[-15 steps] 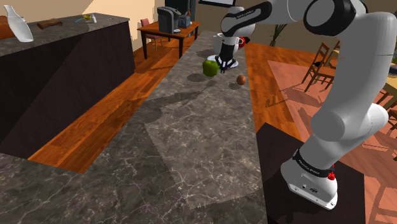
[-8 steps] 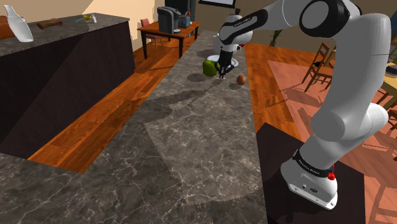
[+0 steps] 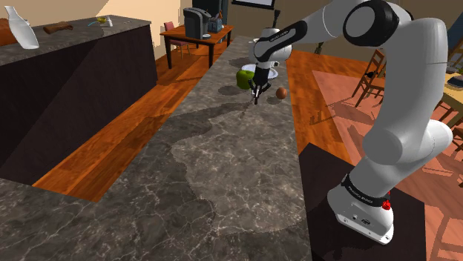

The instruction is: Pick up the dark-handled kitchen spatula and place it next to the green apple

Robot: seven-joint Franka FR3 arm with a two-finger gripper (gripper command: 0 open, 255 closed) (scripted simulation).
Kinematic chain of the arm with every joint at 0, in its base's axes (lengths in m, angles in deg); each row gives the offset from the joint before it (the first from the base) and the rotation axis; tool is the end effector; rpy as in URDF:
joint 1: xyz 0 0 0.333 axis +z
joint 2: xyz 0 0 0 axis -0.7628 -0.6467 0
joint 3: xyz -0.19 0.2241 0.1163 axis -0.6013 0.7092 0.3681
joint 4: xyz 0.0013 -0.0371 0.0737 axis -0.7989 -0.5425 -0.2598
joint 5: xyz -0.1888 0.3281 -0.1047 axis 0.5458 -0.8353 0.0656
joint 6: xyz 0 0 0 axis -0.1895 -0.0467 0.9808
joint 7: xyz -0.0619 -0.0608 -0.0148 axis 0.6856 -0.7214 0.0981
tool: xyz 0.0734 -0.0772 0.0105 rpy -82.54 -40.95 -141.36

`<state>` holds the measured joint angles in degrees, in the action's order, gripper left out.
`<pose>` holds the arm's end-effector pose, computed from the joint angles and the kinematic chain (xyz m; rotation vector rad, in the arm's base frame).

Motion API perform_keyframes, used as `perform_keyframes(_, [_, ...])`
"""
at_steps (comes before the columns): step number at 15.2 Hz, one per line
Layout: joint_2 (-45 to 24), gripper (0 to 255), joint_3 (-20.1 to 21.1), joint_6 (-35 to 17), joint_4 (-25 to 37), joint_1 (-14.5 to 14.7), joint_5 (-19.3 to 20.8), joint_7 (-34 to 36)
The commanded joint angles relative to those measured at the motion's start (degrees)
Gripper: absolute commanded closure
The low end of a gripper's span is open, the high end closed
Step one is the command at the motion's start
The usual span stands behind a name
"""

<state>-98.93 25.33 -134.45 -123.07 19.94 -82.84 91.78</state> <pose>0.6213 -0.2479 0.2880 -2.6763 1.5784 0.0905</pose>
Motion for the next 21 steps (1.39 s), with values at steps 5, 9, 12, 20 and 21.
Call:
perform_keyframes(5, [-0.9,255,-0.1,-1.3,-0.4,0.1,0.1,0.1])
perform_keyframes(9, [-0.9,255,-0.1,-1.3,-0.4,0.1,0.1,0.1])
perform_keyframes(12, [-0.9,0,-0.1,-1.3,-0.4,0.1,0.1,0.1])
perform_keyframes(20, [2.4,0,0.2,4.6,2.3,-0.2,-0.4,-0.3])
perform_keyframes(21, [2.4,0,0.2,4.6,2.2,-0.2,-0.4,-0.3])
